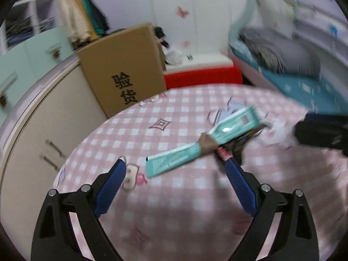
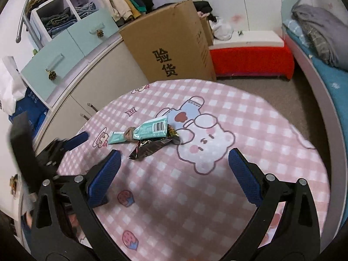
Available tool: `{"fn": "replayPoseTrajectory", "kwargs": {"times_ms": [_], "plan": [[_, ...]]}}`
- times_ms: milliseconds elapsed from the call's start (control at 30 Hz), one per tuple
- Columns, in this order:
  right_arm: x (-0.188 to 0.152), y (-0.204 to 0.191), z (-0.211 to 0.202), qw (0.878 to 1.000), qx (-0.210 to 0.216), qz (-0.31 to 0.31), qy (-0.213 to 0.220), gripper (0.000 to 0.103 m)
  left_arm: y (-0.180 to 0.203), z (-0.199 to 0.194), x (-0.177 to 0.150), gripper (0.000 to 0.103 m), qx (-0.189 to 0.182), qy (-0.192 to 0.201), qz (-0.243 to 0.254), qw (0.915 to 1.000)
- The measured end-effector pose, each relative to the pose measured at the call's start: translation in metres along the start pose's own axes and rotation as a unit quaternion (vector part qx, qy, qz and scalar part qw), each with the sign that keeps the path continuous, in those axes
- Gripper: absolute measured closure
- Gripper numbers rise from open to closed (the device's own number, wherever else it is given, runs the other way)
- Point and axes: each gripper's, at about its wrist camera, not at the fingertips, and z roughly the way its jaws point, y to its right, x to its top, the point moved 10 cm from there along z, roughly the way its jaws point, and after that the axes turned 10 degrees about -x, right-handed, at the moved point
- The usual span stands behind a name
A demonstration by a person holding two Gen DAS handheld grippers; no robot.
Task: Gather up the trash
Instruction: 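Grasp the teal tube with the left tool while the right tool grasps the dark snack bag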
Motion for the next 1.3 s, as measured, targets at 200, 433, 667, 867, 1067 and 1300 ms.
{"fn": "replayPoseTrajectory", "kwargs": {"times_ms": [200,433,667,867,1067,1300], "plan": [[-0.002,0.009,0.02,1.0,-0.019,-0.013,-0.015,0.006,-0.004,0.021,0.015,0.015,-0.019,-0.008,0.035,0.9992],[-0.004,-0.001,0.036,0.998,-0.029,-0.039,-0.026,0.006,0.006,0.027,0.017,0.08,-0.069,-0.017,0.031,0.997],[0.002,-0.027,0.051,0.998,-0.041,-0.049,-0.023,0.006,-0.025,0.018,0.017,0.085,-0.102,0.011,-0.065,0.9926],[0.003,-0.049,0.071,0.99,-0.101,-0.095,-0.01,0.019,-0.044,0.014,0.009,0.086,-0.102,0.02,-0.107,0.9889],[0.006,-0.05,0.069,0.989,-0.101,-0.113,0.002,0.041,-0.05,0.026,0.008,0.04,-0.085,-0.005,-0.118,0.9894],[-0.008,-0.044,0.047,0.99,-0.081,-0.117,0.013,0.052,-0.031,0.028,0.014,0.083,-0.132,-0.005,-0.095,0.9867]]}}
